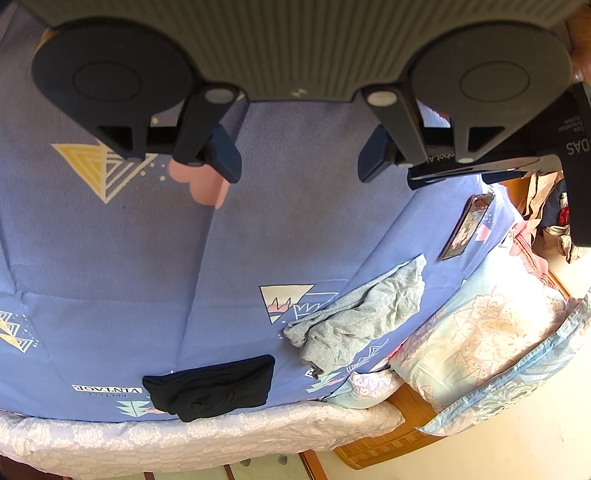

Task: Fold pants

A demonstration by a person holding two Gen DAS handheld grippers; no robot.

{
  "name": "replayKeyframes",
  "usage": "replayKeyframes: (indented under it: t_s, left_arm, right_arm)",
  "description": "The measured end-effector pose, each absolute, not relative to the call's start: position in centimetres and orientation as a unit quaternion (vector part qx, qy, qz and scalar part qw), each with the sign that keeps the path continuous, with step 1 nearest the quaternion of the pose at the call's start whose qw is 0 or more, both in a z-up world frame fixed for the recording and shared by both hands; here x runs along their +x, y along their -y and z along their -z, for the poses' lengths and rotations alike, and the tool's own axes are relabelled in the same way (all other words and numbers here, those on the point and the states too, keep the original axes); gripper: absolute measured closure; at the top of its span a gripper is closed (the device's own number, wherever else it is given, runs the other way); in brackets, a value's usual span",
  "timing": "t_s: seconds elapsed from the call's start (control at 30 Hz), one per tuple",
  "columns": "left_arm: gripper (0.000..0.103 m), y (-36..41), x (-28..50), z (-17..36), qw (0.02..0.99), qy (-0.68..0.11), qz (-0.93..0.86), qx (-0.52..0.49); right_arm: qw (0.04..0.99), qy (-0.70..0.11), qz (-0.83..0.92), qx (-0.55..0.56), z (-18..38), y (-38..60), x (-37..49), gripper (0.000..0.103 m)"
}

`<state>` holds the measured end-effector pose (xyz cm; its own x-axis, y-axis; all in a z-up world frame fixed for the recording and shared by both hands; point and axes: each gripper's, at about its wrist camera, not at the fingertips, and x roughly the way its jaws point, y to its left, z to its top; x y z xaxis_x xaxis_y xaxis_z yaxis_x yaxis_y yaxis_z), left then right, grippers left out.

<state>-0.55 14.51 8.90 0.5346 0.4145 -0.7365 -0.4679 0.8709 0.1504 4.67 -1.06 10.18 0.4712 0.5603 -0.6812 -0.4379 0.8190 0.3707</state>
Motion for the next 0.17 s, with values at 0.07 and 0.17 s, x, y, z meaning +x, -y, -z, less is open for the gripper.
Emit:
replayKeyframes:
  t_s: [0.07,0.17]
  left_arm:
    - [0.000,-14.42,-0.57,-9.01,0.877,-0.409,-0.250,-0.031]
    - [0.000,-14.45,-0.48,-8.99,0.877,-0.410,-0.250,-0.032]
  right_arm:
    - [0.855,-0.422,-0.292,0.073,-10.08,1.03,4.70,0.031]
    - [0.855,-0.419,-0.296,0.073,-10.09,1.05,4.58,0.031]
